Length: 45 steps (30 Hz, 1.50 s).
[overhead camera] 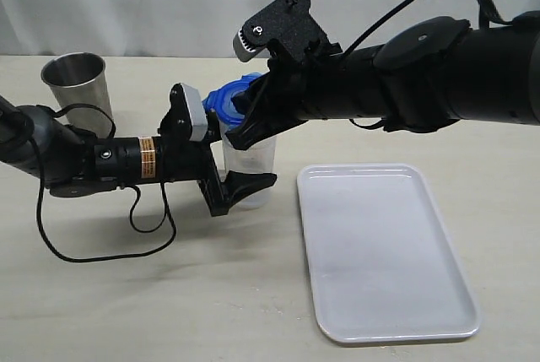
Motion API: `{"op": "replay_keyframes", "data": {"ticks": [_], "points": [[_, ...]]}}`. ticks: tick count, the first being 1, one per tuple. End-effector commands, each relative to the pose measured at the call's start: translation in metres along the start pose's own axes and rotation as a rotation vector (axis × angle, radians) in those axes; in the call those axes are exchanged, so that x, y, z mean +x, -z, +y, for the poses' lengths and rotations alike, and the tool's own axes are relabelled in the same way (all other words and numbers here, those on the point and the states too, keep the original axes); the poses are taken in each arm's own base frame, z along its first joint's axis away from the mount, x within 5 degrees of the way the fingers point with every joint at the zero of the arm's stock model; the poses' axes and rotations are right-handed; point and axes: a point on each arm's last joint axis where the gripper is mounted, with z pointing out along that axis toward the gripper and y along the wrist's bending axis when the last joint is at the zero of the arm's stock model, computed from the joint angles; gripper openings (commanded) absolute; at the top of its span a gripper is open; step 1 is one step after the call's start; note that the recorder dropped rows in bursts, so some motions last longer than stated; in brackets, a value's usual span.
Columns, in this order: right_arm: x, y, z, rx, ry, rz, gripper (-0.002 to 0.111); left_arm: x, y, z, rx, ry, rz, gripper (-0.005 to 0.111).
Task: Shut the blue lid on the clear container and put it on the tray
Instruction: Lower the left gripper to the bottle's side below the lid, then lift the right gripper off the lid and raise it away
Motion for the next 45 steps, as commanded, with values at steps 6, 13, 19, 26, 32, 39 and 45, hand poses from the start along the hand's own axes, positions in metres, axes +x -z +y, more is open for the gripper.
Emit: {"op": "replay_keyframes", "data": {"ticks": [6,13,19,26,32,39,45], "points": [[0.008,-0.006,0.002,-0.022,0.012,0.03,0.031,0.007,-0.004,-0.001,-0.001,0.015,0.007,0.033],[0.001,0.002,0.002,-0.02,0.027,0.004,0.031,0.007,-0.002,0.0,0.003,0.007,0.011,0.0],[-0.02,0.03,0.008,-0.066,0.091,-0.062,0.04,0.008,0.001,0.004,-0.008,0.01,0.011,0.0],[-0.035,0.068,0.016,-0.116,0.298,-0.094,0.049,0.008,0.001,0.0,0.03,-0.009,0.007,0.0],[-0.044,0.083,0.001,0.068,0.204,-0.122,0.049,0.007,0.001,-0.001,0.043,-0.014,-0.004,0.0],[-0.058,0.09,-0.023,0.3,0.245,-0.267,0.035,0.008,0.001,-0.002,0.055,-0.021,0.008,0.0],[-0.059,0.094,-0.056,0.531,0.215,-0.346,0.033,0.009,0.001,-0.002,0.053,-0.022,0.014,0.0]]}}
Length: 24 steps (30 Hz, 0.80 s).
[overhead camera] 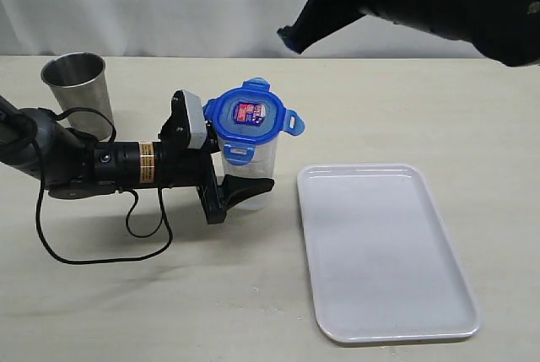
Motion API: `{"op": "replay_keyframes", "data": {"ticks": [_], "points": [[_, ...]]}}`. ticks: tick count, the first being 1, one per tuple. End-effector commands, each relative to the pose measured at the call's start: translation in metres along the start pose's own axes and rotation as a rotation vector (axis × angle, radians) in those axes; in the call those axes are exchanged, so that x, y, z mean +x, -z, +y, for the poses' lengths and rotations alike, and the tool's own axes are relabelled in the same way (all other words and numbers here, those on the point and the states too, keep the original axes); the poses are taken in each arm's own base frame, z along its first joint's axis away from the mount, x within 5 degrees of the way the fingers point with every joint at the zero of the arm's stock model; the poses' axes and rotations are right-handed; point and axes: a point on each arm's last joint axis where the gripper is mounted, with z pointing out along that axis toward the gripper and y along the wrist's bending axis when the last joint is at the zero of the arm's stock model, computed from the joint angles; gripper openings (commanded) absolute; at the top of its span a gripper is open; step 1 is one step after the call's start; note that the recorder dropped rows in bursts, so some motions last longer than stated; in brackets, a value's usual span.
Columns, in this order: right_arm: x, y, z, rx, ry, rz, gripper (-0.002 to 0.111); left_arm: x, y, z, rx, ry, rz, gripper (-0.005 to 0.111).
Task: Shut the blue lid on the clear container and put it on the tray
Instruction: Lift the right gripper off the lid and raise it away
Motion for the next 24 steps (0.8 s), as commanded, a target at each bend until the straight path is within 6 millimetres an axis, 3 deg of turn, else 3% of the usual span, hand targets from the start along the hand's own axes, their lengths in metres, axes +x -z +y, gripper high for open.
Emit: {"op": "replay_keyframes", "data": {"ticks": [1,5,8,11,17,20,24], "points": [[0.009,-0.003,-0.031,0.274,-0.052,-0.006,0.033,0.002,0.0,0.0,0.007,-0.007,0.015,0.0],[0.031,0.0,-0.062,0.68,-0.036,0.309,0.038,0.002,0.0,0.0,0.007,-0.007,0.015,0.0],[0.04,-0.008,-0.078,0.68,-0.109,0.526,0.041,0.0,-0.001,0.002,0.007,-0.014,0.011,0.0],[0.04,-0.015,-0.081,0.662,-0.116,0.507,0.04,0.001,-0.001,0.001,0.014,-0.016,0.013,0.0],[0.024,-0.029,-0.054,0.404,-0.116,0.339,0.041,0.006,0.0,0.003,0.005,-0.02,0.073,0.0],[0.019,-0.038,-0.045,0.256,-0.197,0.225,0.041,0.007,0.002,0.004,0.001,-0.02,0.072,0.0],[0.015,-0.041,-0.048,0.056,-0.356,0.073,0.041,0.007,0.003,0.005,0.001,-0.018,0.071,0.0]]}}
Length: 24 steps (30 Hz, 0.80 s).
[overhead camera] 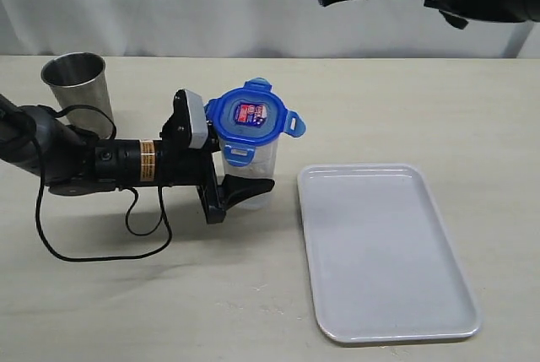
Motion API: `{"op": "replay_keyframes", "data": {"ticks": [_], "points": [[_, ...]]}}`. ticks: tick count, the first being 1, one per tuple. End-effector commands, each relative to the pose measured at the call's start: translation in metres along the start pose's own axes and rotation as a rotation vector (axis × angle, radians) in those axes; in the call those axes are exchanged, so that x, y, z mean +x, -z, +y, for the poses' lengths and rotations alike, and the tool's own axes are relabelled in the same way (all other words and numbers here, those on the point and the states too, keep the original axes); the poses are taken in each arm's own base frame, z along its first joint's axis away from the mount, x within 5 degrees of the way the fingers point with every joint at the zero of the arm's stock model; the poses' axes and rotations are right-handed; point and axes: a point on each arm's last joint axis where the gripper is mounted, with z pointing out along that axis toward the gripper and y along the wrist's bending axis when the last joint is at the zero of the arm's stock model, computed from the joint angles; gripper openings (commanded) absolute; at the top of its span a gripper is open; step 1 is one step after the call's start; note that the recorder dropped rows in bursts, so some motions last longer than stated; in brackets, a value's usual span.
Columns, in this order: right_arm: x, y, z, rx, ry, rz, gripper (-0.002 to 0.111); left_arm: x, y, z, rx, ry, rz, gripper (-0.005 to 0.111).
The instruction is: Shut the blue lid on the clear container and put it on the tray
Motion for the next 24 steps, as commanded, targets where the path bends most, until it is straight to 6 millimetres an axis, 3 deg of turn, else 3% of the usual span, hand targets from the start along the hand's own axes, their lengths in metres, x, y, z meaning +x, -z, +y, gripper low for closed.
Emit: {"op": "replay_keyframes", "data": {"ticks": [1,3,6,9,12,16,20,24], "points": [[-0.005,-0.001,-0.002,-0.281,-0.166,-0.127,0.041,0.007,0.002,0.002,-0.008,-0.003,0.057,0.0],[-0.006,0.0,-0.009,-0.506,-0.279,-0.179,0.041,0.007,0.002,0.002,-0.008,-0.001,0.055,0.0],[-0.004,-0.001,-0.028,-0.763,-0.32,-0.063,0.041,0.007,0.002,0.002,-0.008,-0.001,0.055,0.0],[0.006,-0.007,-0.04,-0.748,-0.169,0.215,0.041,0.006,0.002,0.002,-0.004,-0.001,0.044,0.0],[0.008,-0.005,-0.038,-0.647,0.031,0.421,0.041,0.005,0.002,0.001,-0.001,-0.001,0.033,0.0],[-0.005,0.011,-0.015,-0.576,0.248,0.463,0.041,0.005,0.002,0.001,-0.001,-0.001,0.033,0.0],[-0.034,0.043,0.019,-0.679,0.388,0.327,0.041,0.005,0.002,0.001,-0.001,-0.001,0.033,0.0],[-0.046,0.064,0.053,-0.758,0.475,0.283,0.041,0.005,0.002,0.001,-0.001,-0.001,0.033,0.0]]}}
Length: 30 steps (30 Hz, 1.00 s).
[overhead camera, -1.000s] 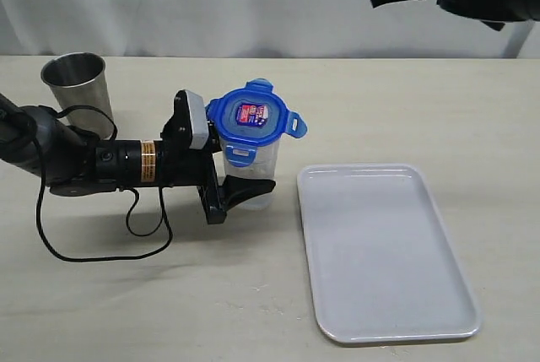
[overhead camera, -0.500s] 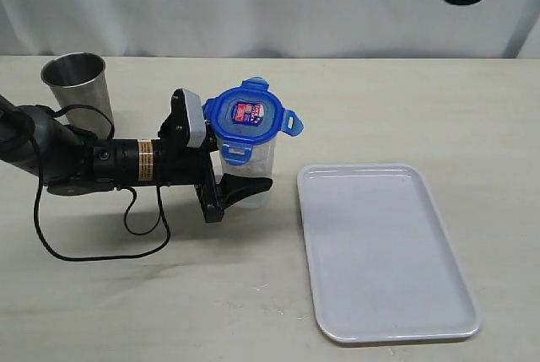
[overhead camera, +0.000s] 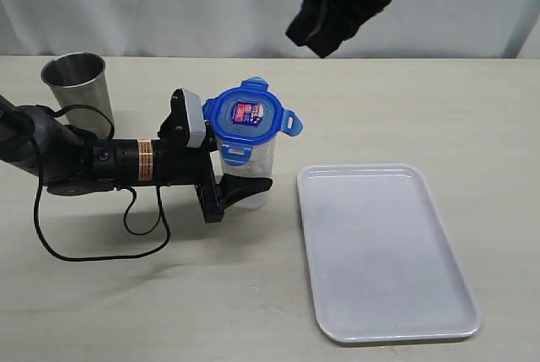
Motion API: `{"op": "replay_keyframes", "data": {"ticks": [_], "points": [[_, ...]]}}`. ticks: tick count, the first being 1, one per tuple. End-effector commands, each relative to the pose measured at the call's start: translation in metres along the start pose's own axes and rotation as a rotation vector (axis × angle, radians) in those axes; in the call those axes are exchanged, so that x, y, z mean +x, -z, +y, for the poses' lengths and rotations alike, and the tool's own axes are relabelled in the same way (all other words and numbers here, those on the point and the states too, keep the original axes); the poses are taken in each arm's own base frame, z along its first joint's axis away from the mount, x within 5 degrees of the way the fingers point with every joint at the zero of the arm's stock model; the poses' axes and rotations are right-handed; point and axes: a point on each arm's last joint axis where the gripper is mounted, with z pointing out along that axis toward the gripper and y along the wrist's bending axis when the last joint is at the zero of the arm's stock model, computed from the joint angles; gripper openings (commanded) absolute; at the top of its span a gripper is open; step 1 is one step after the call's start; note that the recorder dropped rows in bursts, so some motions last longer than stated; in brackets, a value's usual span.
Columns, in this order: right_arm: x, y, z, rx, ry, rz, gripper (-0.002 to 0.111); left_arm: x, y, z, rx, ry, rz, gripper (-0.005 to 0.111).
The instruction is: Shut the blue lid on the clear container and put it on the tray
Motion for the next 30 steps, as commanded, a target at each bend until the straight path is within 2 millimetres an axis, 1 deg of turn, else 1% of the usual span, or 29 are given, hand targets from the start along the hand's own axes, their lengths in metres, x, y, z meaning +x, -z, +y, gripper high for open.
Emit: {"op": "replay_keyframes", "data": {"ticks": [1,5,8,11,19,25,30], "points": [[-0.021,0.002,0.037,-0.051,0.136,-0.004,0.041,0.004,0.0,0.0,0.005,-0.003,0.034,0.0],[-0.023,-0.028,0.065,-0.087,0.233,0.068,0.041,0.004,0.0,0.0,0.005,-0.001,0.034,0.0],[-0.023,-0.046,0.077,-0.038,0.281,0.114,0.041,0.004,0.0,-0.001,0.008,0.018,0.035,0.0],[-0.022,-0.057,0.086,-0.021,0.312,0.152,0.041,0.005,0.0,-0.002,0.026,0.009,0.039,0.0],[-0.016,-0.081,0.093,-0.053,0.29,0.222,0.041,0.002,0.0,-0.003,0.034,0.01,0.012,0.0],[-0.014,-0.082,0.095,-0.075,0.283,0.247,0.041,0.002,0.0,-0.003,0.034,0.038,0.013,0.0],[-0.011,-0.09,0.096,-0.079,0.285,0.27,0.041,0.002,0.0,-0.003,0.034,0.038,0.013,0.0]]}}
